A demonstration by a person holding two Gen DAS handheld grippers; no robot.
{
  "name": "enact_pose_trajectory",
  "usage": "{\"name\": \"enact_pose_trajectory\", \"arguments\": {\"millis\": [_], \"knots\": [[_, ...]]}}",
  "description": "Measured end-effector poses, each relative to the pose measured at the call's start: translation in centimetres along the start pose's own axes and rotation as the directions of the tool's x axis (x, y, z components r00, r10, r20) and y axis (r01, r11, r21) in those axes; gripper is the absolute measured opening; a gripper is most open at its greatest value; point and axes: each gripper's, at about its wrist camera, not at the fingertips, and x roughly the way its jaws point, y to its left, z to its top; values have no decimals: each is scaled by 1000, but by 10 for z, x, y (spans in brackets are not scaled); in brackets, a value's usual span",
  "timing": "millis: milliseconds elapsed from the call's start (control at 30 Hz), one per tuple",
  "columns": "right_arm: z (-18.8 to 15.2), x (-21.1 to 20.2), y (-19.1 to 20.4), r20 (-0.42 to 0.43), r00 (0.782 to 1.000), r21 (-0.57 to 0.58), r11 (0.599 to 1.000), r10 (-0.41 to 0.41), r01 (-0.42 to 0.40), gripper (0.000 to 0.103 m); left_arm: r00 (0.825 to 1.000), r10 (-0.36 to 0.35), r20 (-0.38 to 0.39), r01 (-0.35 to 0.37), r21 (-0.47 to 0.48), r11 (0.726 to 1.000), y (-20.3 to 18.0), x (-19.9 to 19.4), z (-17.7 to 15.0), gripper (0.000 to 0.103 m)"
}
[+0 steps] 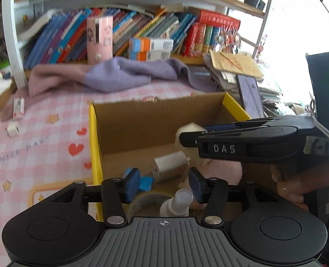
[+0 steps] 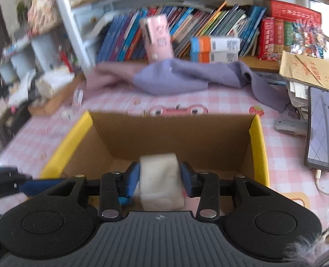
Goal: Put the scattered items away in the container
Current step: 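Lower both held items into the yellow box and open both tools, then withdraw both open tools up and away from the box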
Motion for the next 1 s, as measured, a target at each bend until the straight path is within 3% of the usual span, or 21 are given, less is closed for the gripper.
{"name": "enact_pose_trajectory", "arguments": {"millis": [67,233,533,700,833,1000], "knots": [[3,-4,-4,39,999,35,999,7,-9,54,1000,-1,28,2,-12,1000,2,-5,0,55],[8,-11,-5,73,997,64,998,15,-20,55,996,19,91,-14,-53,999,10,-16,2,57],[1,-27,15,81,997,2,1000,4,-4,55,987,42,158,-30,-82,996,19,-33,-4,57],[-6,-43,31,134,990,-38,998,-36,41,55,978,62,201,-39,-115,993,29,-50,-16,57],[-19,-62,46,193,976,-88,989,-102,121,55,969,81,234,-48,-143,989,41,-68,-27,65],[-41,-86,57,213,959,-45,979,-186,199,55,959,55,278,-10,-161,987,57,-89,-38,69]]}}
